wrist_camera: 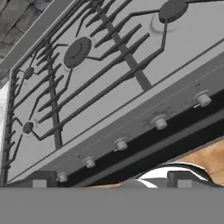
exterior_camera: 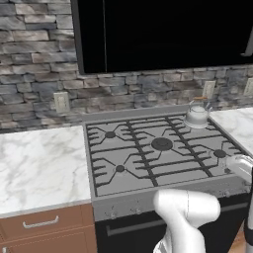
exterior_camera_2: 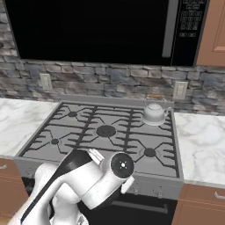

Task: Lower the heat of the kettle.

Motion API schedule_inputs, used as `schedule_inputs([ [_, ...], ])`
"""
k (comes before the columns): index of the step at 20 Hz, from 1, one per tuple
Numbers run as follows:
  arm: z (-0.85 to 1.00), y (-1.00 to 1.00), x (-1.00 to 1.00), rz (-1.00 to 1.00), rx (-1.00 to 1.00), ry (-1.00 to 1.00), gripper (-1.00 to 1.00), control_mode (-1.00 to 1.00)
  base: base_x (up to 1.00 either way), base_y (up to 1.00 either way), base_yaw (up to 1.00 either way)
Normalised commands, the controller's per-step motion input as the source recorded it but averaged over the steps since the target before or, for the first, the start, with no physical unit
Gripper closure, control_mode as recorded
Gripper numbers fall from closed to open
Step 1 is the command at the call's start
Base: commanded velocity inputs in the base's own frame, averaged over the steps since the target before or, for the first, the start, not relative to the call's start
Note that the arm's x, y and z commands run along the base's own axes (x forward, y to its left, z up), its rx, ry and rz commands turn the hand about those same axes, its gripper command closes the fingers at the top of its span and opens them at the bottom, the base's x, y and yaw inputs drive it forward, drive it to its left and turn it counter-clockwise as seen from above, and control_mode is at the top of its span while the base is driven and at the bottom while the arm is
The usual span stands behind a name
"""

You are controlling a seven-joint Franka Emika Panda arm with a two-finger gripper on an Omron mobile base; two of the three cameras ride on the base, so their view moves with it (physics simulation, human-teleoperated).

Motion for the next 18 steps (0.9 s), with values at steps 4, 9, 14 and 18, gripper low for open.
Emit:
schedule_inputs([
  [4,-0.28,-0.49,-0.13,-0.02,0.09,0.0,-1.0,-1.0,0.0,0.0,0.0],
  [9,-0.32,-0.25,-0.01,-0.04,0.08,-0.01,-1.0,-1.0,0.0,0.0,0.0],
  [14,-0.34,-0.2,0.0,-0.04,0.1,-0.01,-1.0,-1.0,0.0,0.0,0.0],
  [18,-0.39,-0.16,0.0,-0.03,0.09,0.0,-1.0,-1.0,0.0,0.0,0.0],
])
